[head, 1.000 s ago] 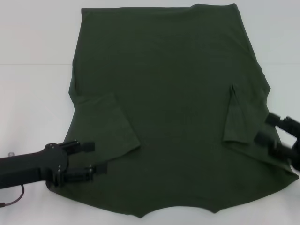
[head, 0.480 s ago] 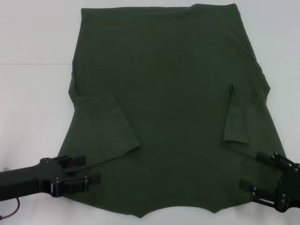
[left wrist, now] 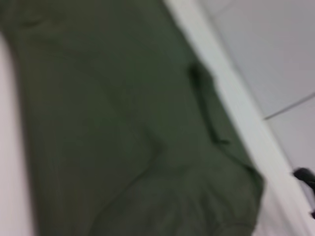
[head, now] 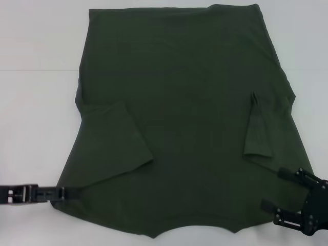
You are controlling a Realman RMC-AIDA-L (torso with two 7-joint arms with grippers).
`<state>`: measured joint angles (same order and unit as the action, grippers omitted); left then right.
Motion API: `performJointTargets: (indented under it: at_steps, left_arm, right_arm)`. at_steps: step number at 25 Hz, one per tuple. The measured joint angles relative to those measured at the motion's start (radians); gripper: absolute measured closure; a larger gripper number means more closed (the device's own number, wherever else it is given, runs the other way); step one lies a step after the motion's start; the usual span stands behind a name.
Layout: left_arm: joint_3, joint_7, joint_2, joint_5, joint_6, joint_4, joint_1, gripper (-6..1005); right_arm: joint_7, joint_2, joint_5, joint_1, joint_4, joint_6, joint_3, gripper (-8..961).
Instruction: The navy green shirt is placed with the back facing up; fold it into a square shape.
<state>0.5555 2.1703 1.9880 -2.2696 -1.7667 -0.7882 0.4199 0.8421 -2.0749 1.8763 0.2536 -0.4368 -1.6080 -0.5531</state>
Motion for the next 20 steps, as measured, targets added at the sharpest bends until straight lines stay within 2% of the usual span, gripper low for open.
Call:
performJointTargets:
  at_steps: [5, 7, 20]
  left_arm:
    - [0.001, 0.25, -0.015, -0.101, 0.036, -0.044, 0.045, 93]
    - [0.006, 0.292, -0.017, -0.122, 0.057, -0.055, 0.057, 94]
    - [0.022, 0.333, 0.01, -0.27, 0.145, -0.063, 0.115, 95]
  right_arm:
    - [0.0, -0.001, 0.017, 0.013, 0.0, 0.004, -0.001, 7]
    - [0.001, -0.001, 0.018, 0.015, 0.0, 0.005, -0.001, 7]
    - [0.008, -0.001, 0.018, 0.018, 0.004, 0.005, 0.0, 7]
